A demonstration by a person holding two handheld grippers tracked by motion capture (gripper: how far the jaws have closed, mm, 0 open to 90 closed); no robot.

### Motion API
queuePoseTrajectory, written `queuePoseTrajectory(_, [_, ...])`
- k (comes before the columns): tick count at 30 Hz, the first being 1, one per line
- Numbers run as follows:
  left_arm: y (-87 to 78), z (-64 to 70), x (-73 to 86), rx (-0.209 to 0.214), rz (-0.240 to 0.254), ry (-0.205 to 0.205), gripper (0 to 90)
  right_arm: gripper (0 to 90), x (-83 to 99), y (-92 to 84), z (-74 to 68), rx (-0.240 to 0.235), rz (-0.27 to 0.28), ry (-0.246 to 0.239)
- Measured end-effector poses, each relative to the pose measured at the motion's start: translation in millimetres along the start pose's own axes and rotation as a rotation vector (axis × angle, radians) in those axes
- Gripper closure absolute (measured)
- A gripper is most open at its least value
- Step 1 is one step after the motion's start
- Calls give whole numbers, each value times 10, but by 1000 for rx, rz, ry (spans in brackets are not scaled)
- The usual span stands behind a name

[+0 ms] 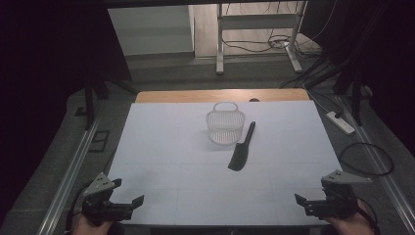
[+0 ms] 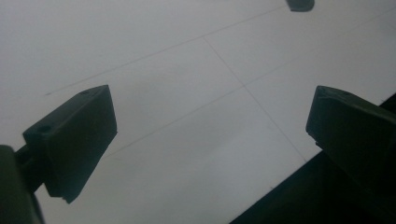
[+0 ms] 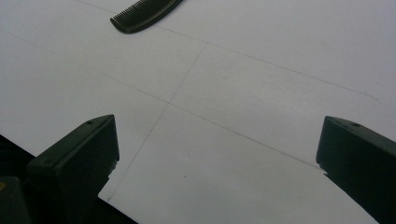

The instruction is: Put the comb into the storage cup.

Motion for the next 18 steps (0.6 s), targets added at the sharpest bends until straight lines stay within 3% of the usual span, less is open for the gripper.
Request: queuePoseTrajectory(18, [21, 19, 2, -6, -11, 17, 29, 0, -120, 53, -41, -47, -5, -25])
Point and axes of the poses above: each handheld gripper's, and its own axes: y roughly forward along the jaws, x roughly out of its underside, z roughly to its right, the point moved 8 cm from there along y, roughly forward along the jaws, and after that the axes turned 10 degrees about y, right-handed, at the moved point
